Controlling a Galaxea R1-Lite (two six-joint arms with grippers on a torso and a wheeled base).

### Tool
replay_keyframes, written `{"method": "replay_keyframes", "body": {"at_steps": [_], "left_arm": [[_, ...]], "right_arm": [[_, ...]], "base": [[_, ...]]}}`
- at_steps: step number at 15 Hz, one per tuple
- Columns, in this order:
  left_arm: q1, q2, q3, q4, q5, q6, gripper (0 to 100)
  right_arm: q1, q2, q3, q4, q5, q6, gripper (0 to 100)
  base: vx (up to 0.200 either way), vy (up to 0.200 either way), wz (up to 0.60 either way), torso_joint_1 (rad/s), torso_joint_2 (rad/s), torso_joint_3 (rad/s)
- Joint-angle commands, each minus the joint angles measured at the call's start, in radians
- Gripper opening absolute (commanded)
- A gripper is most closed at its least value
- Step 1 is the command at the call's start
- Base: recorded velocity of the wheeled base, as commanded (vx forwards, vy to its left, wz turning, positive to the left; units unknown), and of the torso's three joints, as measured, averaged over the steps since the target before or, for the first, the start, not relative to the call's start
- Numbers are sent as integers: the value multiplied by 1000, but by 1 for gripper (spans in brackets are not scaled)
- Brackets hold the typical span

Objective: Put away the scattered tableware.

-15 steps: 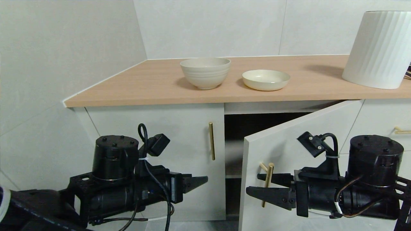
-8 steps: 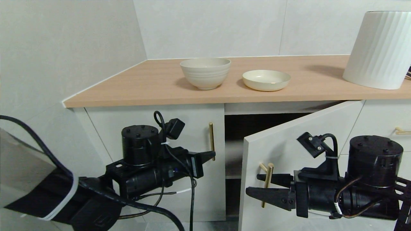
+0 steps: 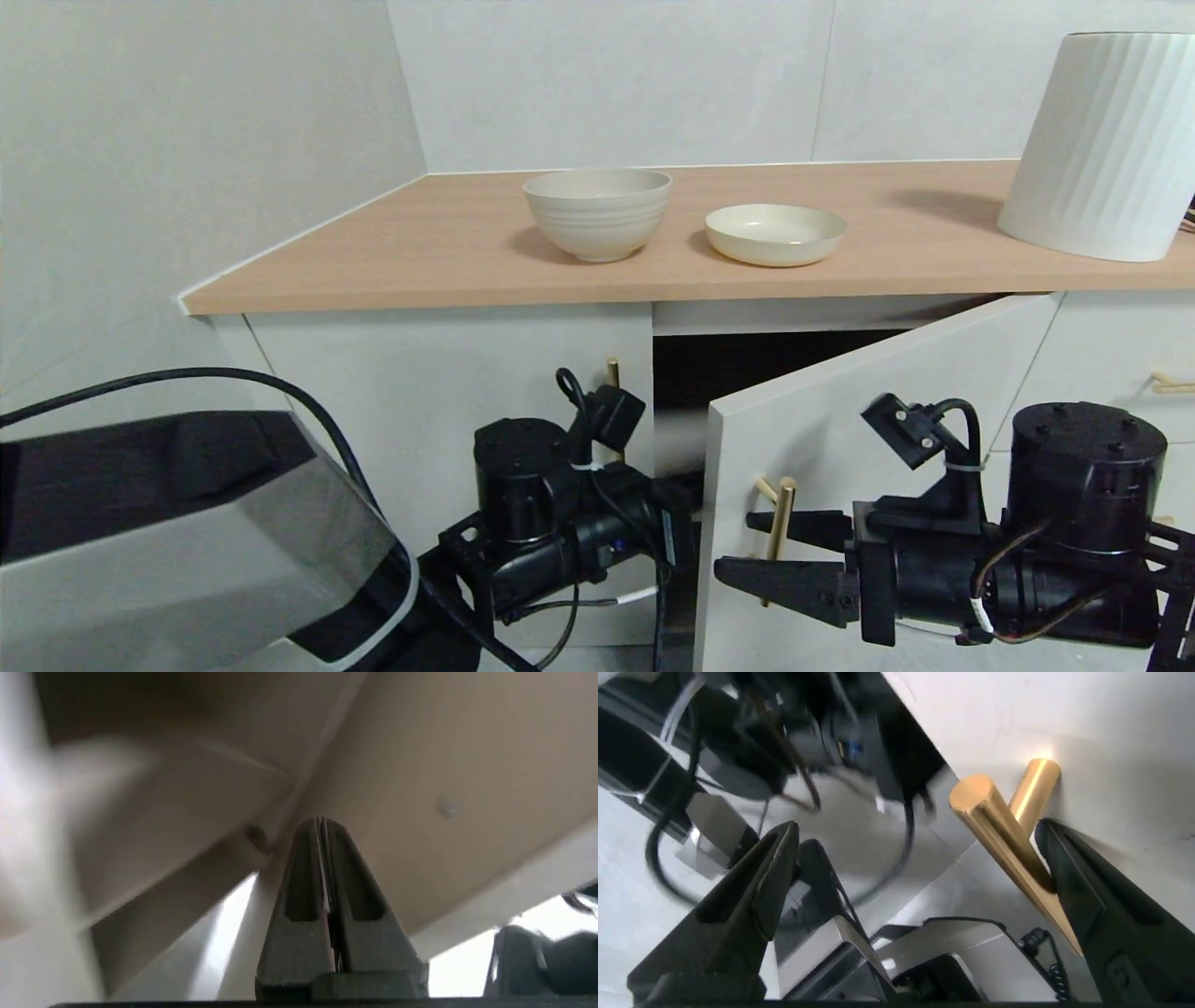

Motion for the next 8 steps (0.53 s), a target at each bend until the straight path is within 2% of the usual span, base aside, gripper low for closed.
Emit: {"method": "replay_keyframes", "body": {"at_steps": [1,2,5,8], "left_arm": [[-22,35,2,-6,1,2,0],[-30,38,-21,-4,1,2,0],[-30,35,-26,-6,1,2,0],[-30,24,-23,-6,1,2,0]], "right_arm": [[0,-6,16,3,-5,-13,100],[-2,-23,31,4,-27,-78,100],[-17,-62,39,10,-127,-82,100],[-78,-95,83,10,-148,-83,100]], "base": [[0,0,0,0,0,0],[0,0,0,0,0,0],[0,0,0,0,0,0],[0,0,0,0,0,0]]}}
